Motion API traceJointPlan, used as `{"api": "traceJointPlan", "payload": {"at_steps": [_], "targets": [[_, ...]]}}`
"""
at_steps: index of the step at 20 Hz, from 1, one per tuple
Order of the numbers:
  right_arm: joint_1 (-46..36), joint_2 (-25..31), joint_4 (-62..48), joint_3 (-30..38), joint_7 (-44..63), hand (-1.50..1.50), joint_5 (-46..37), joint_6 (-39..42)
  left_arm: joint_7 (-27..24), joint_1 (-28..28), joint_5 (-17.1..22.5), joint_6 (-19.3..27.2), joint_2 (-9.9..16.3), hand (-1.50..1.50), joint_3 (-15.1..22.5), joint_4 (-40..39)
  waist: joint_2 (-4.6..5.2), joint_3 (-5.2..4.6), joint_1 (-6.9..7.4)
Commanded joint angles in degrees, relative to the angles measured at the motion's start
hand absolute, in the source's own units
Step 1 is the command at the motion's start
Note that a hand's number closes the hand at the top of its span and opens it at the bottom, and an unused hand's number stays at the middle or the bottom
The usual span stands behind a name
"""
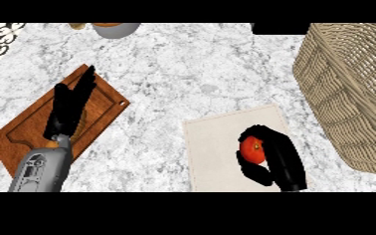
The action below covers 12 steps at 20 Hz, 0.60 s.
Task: Pick the tomato from the placemat and place it in the basket
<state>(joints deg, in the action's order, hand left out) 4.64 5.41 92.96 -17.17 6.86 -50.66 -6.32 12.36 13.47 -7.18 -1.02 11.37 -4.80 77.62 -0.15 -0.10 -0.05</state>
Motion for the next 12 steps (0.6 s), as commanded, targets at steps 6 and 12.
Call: {"api": "traceJointPlan", "payload": {"at_steps": [6,12], "targets": [[-9.2,1.3,-6.2,-6.8,12.0,1.5,-15.9,10.5,0.4,0.9,-0.1,-1.1,0.9,0.0,-0.3,0.6,0.27,-0.05,1.21],[-18.0,0.2,-4.2,-11.5,20.8,1.5,-21.2,28.1,1.3,-0.5,-1.2,0.1,-0.6,0.0,1.1,2.5,0.05,0.05,0.66]]}}
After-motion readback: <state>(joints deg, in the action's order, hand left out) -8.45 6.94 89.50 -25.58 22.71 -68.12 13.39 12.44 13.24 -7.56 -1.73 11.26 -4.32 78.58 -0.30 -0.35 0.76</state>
